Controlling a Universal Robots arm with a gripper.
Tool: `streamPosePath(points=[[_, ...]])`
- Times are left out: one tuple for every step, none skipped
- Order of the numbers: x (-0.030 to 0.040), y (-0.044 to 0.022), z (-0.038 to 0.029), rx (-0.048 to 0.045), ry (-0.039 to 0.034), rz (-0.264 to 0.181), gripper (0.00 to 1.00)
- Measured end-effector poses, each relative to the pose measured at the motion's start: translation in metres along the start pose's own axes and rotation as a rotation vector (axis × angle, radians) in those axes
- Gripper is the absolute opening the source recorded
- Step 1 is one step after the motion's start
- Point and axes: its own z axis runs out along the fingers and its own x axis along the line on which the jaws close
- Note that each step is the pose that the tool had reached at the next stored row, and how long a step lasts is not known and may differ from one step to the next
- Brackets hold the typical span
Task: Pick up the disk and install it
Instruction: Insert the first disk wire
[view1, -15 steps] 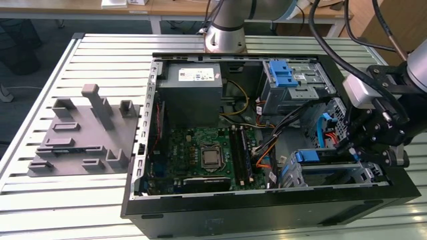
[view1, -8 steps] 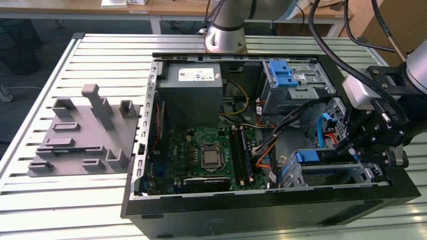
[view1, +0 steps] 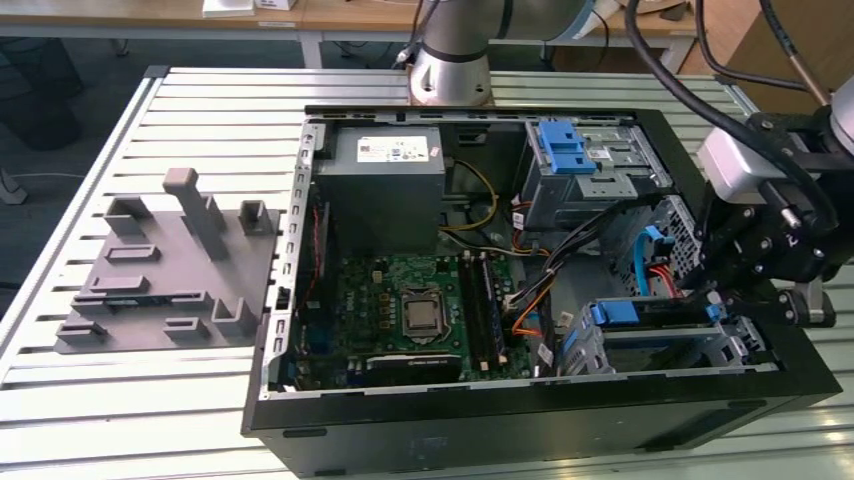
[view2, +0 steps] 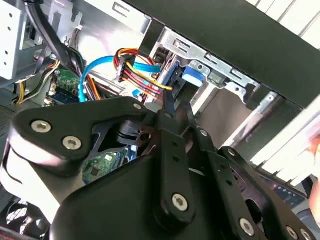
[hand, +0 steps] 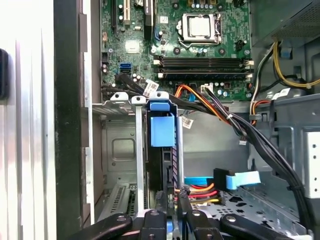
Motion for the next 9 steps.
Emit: streamPosePath(points=[[-0.0002, 0.0001, -0.0026, 0.0, -0.0001, 0.0, 0.24], [-0.0004, 0.0002, -0.0042, -0.0001, -0.0001, 0.0, 0.24], [-0.0004, 0.0002, -0.0043, -0.0002, -0.0003, 0.0, 0.24], [-0.0004, 0.0002, -0.0043, -0.0002, -0.0003, 0.0, 0.22], [-0.0004, 0.0002, -0.0043, -0.0002, -0.0004, 0.0, 0.22], [-0.0004, 0.0002, -0.0043, -0.0002, -0.0003, 0.0, 0.16], [-0.0004, 0.0002, -0.0044, -0.0002, -0.0003, 0.0, 0.11], [-0.0004, 0.0002, -0.0045, -0.0001, -0.0002, 0.0, 0.11], [-0.0004, 0.0002, -0.0045, -0.0001, -0.0001, 0.0, 0.11]])
